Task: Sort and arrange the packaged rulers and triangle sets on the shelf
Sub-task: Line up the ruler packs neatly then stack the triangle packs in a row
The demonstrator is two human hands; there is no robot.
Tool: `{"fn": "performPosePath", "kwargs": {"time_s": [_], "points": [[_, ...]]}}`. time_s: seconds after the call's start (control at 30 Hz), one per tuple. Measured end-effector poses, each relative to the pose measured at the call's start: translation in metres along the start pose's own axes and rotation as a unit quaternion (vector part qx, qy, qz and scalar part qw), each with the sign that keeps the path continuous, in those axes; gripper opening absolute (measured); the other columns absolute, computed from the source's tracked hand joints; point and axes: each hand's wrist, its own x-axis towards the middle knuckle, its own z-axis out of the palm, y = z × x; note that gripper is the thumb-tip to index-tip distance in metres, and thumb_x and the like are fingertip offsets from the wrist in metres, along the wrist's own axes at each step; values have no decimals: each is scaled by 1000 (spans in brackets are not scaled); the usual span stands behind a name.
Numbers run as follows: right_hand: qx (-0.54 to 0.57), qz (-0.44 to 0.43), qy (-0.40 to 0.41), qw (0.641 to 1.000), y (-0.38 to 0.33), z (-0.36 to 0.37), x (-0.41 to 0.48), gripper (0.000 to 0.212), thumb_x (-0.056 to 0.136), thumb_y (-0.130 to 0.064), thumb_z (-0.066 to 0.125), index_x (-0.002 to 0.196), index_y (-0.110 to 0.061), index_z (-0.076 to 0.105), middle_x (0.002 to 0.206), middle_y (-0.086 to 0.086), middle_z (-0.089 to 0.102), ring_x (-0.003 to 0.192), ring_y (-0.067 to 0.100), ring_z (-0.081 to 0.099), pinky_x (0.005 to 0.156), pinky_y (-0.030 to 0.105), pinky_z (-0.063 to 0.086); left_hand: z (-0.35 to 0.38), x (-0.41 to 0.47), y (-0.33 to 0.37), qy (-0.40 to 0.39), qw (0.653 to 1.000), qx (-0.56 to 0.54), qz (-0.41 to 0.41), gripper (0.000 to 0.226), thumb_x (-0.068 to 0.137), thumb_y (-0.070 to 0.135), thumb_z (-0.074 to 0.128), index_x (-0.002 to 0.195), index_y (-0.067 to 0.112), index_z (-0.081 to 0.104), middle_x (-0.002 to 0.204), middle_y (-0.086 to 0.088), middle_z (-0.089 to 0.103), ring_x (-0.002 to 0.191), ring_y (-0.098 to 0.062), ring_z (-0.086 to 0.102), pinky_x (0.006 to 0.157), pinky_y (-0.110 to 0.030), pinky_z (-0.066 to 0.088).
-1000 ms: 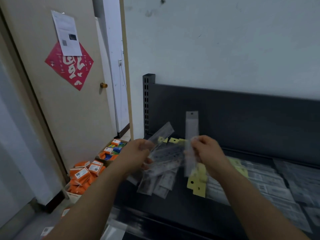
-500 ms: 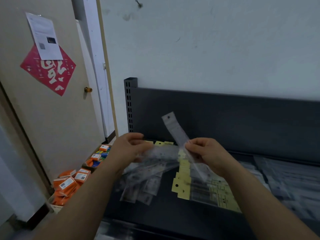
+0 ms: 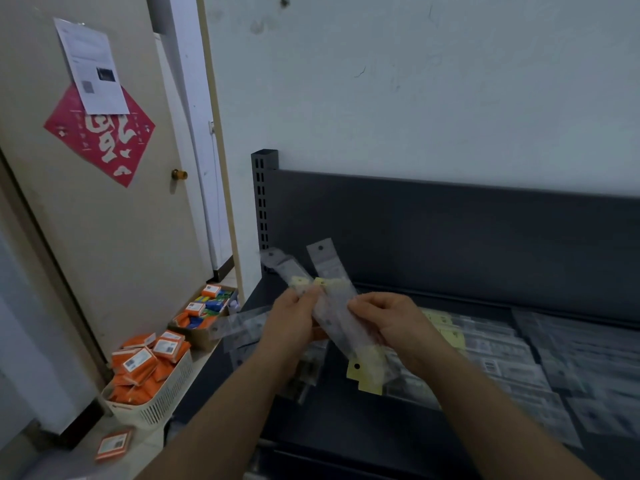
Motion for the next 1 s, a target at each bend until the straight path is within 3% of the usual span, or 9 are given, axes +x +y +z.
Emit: {"fn": "performPosePath", "kwargs": {"time_s": [0.17,0.27,0.33,0.43,0.53,0.63,0.7,0.87,1.0], "points": [[-14,-21,-37,999,-1,17,-1,22,92,-29,61,90,-11,74,83,7,74,70,16,65,62,25,52,1,-11,-2,-47,999,6,5,27,100,29,44,104,9,62,95,-13,72,85,-24,71,73,-35,58],[-58,-16,-55,997,0,18,4,31,97,-28,52,92,-4,72,80,10,68,71,20,60,65,30,50,-6,-12,0,-13,1000,-7,-1,23,98,28,49,102,9,62,96,-14,71,88,-26,70,75,-37,57],[-113,-29,-40,992,3,12,13,26,99,-23,49,102,-7,70,87,6,68,76,19,61,70,33,54,-19,-12,3,21,999,-31,-22,22,98,27,48,100,11,63,95,-11,70,88,-27,69,75,-41,57],[-315,-89,-37,944,5,-1,25,29,97,-23,54,125,-19,61,121,-4,62,104,13,59,79,18,47,-47,-12,7,54,998,-30,-24,21,98,25,47,101,13,63,93,-9,73,90,-29,69,79,-48,56],[-435,-117,-102,887,3,2,35,43,92,-24,62,134,-20,53,139,-5,49,124,15,47,99,25,41,-75,-8,1,103,994,-17,-29,28,98,29,44,102,11,65,86,-11,69,85,-30,63,85,-49,52],[-512,-143,-162,831,-2,13,44,37,88,-20,66,125,-15,60,124,1,58,113,21,54,96,38,47,-92,-5,-8,126,990,-50,-47,41,98,38,41,103,7,67,73,-9,67,72,-25,59,79,-43,47],[-542,-162,-181,804,-6,18,49,32,87,-17,67,119,-15,63,113,3,59,103,21,56,90,38,49,-97,-6,-11,135,988,-49,-59,37,98,35,42,101,8,68,81,-14,68,75,-26,61,76,-39,49],[-532,-139,-225,804,-12,19,61,32,86,-14,69,116,-16,60,112,-5,53,100,10,53,85,21,46,-107,-8,-14,159,985,-41,-43,34,99,32,44,98,5,65,87,-12,70,78,-25,64,76,-38,52],[-545,-134,-229,795,-15,19,66,24,84,-15,69,103,-21,55,104,-6,51,92,14,52,78,27,49,-114,-8,-14,148,978,-107,-97,38,98,40,44,97,9,66,70,-10,67,66,-25,61,71,-40,53]]}}
